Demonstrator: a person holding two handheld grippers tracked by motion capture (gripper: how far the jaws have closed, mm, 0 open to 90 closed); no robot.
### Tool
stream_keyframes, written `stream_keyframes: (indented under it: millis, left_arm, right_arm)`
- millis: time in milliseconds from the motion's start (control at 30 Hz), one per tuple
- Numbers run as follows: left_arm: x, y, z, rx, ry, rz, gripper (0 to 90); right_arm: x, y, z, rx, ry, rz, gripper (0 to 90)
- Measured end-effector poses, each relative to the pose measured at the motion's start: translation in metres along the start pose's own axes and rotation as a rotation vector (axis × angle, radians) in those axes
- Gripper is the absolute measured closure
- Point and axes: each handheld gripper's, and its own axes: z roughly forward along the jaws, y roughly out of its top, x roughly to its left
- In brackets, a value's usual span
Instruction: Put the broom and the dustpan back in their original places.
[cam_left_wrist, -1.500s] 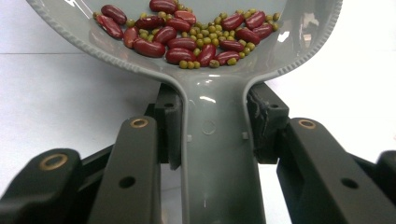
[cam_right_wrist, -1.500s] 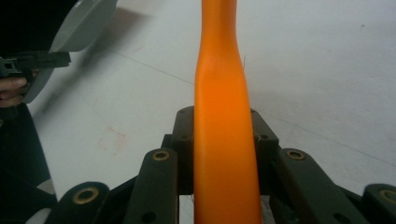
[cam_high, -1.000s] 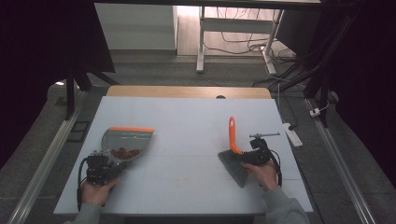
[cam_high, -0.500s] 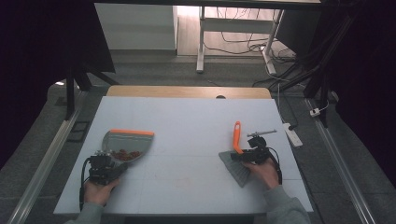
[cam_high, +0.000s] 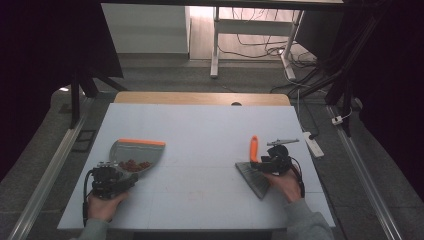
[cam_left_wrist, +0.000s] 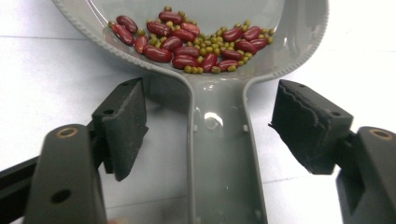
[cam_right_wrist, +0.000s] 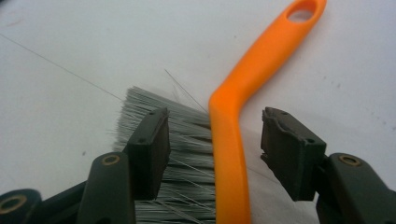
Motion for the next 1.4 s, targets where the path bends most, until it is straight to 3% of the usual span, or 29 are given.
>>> stream_keyframes:
  millis: [300, 467, 800, 1067, 1400]
  left_arm:
    - [0.0, -0.003, -0.024, -0.051, -0.024, 0.097, 25.1]
    - [-0.004, -0.002, -0.035, -0.093, -0.088, 0.178, 28.4]
    - [-0.013, 0.004, -0.034, -0.098, -0.215, 0.305, 30.4]
    - [-0.024, 0.011, -0.024, -0.055, -0.291, 0.406, 30.5]
    - [-0.027, 0.001, -0.019, -0.031, -0.351, 0.447, 30.0]
  right_arm:
    - [0.007, -0.001, -0.01, -0.057, 0.031, -0.108, 45.8]
    - [0.01, -0.003, -0.015, -0.076, 0.049, -0.163, 45.8]
    - [0.013, -0.005, -0.02, -0.098, 0.067, -0.21, 45.8]
    - [0.024, -0.01, -0.024, -0.119, 0.094, -0.255, 45.8]
    - [0.032, -0.031, -0.036, -0.166, 0.109, -0.3, 44.2]
